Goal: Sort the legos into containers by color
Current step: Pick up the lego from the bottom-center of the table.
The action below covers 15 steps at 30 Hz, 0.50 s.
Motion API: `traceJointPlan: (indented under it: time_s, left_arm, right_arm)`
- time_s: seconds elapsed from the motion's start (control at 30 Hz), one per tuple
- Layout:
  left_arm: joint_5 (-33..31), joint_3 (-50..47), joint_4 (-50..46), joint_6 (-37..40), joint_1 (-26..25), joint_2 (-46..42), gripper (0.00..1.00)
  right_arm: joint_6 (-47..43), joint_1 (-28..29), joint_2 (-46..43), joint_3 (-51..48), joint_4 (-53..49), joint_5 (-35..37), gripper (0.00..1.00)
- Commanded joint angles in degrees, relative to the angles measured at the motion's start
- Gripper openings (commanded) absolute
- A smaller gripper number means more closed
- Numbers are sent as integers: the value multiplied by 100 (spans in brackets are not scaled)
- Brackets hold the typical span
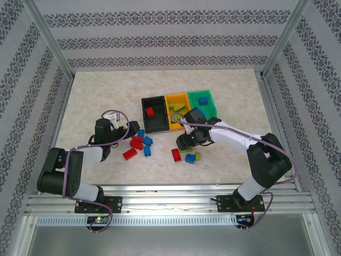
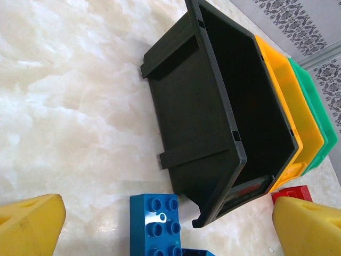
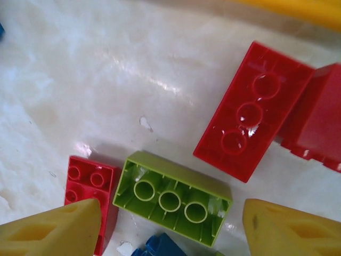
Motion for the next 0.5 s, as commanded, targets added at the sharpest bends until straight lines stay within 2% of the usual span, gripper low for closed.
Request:
traceJointPlan:
  time_s: [0.0, 0.33, 0.37, 0.47]
  left_arm:
    - [79, 31, 200, -75, -52, 42, 100]
    - [85, 36, 167, -72, -48, -45, 100]
    - [80, 27, 169, -71, -48, -51, 100]
    - [78, 26, 174, -77, -47, -52, 100]
  right_arm:
    - [57, 135, 82, 20, -244, 264, 75]
    - [366, 178, 439, -28, -172, 271, 78]
    - [394, 189, 485, -2, -147, 208, 83]
    - [423, 233, 567, 18, -21, 134, 85]
